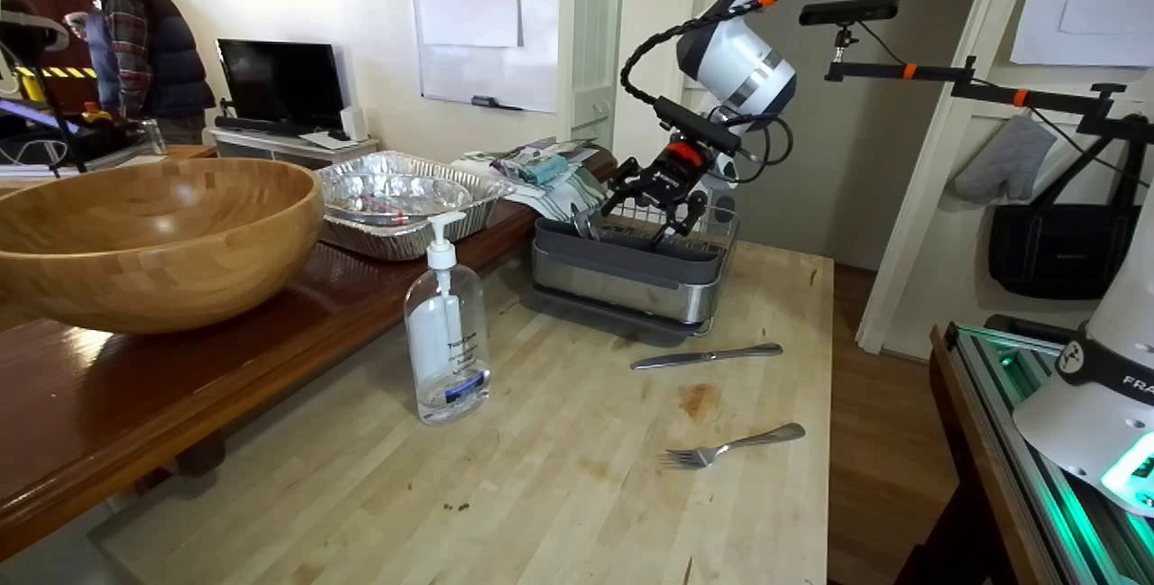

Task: Pick up the silver spoon from the counter and put it on the dishrack.

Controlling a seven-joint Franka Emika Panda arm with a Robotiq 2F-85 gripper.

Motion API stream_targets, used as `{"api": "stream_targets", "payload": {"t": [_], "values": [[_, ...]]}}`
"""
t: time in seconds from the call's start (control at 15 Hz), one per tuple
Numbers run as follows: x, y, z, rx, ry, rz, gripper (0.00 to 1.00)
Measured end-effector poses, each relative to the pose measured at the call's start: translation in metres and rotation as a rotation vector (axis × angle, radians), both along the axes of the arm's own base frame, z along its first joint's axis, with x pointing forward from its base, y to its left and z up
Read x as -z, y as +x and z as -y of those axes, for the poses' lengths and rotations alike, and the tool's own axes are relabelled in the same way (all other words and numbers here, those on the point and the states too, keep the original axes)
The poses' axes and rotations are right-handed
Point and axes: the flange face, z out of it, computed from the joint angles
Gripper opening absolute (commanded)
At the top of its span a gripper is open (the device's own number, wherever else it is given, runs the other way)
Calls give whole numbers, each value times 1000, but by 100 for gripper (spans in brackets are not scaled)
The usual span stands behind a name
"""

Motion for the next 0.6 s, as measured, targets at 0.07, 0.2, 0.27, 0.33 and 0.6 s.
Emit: {"api": "stream_targets", "payload": {"t": [0.07,0.2,0.27,0.33,0.6], "values": [[-4,-1,-2,-5,-23,-6,100],[-14,-3,-10,-34,-59,-14,100],[-20,-5,-15,-54,-77,-20,100],[-27,-8,-20,-75,-101,-28,100],[-55,-20,-41,-167,-242,-80,100]]}}
